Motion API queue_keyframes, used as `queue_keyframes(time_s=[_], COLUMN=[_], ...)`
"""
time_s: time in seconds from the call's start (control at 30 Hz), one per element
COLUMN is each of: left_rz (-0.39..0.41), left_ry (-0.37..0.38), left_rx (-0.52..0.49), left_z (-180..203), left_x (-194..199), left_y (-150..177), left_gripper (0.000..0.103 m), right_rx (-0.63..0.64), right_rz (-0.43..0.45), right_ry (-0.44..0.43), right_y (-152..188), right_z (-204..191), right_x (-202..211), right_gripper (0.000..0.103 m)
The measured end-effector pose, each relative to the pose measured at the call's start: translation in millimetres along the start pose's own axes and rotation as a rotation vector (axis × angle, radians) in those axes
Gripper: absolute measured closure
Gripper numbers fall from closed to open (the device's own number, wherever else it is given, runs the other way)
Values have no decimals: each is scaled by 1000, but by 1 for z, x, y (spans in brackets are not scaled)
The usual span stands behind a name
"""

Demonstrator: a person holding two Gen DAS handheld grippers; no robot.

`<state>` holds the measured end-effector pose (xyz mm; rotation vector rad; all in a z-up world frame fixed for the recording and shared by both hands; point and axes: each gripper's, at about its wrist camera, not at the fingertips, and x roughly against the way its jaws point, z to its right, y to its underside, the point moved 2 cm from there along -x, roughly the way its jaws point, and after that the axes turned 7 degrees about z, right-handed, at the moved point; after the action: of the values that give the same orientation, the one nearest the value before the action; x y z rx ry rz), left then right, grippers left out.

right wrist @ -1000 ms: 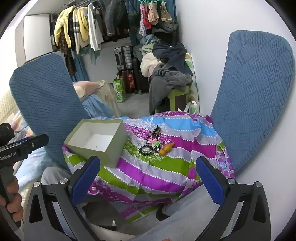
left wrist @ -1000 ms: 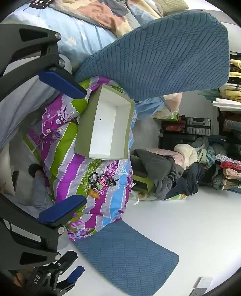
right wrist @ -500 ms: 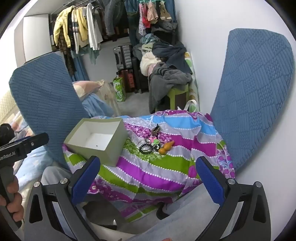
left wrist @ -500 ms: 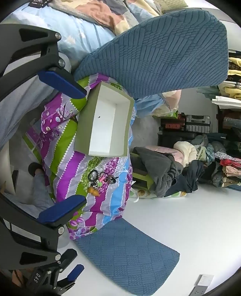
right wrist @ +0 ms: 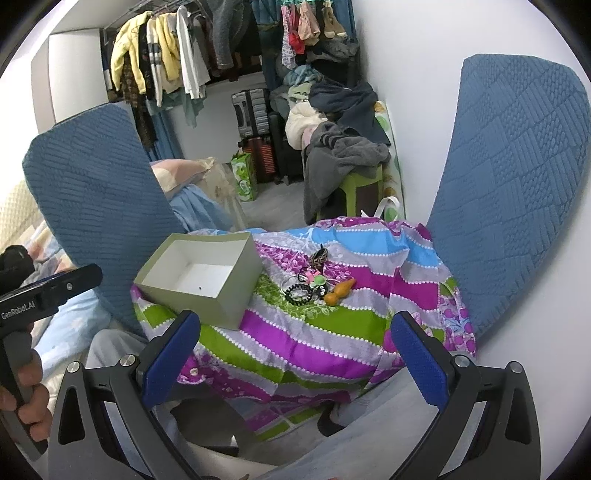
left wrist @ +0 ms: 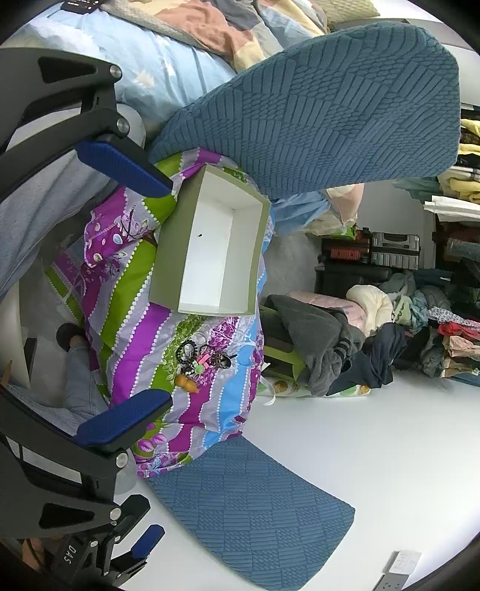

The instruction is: Organize jewelry

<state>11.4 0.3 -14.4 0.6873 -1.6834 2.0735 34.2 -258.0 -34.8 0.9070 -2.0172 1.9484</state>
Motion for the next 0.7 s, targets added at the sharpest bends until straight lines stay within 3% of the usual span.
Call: queue_keyframes(time_s=[0.7], left_rz=[3], left_ry=[13], left_rx=[4], left_z=[2], left_x=[-2], left_y=[3], left_gripper=[0], right_rx=[-21], right_rz=[9], right_ry=[39], right_y=[2], right_z=[10], right_x=[3], right_gripper=[2])
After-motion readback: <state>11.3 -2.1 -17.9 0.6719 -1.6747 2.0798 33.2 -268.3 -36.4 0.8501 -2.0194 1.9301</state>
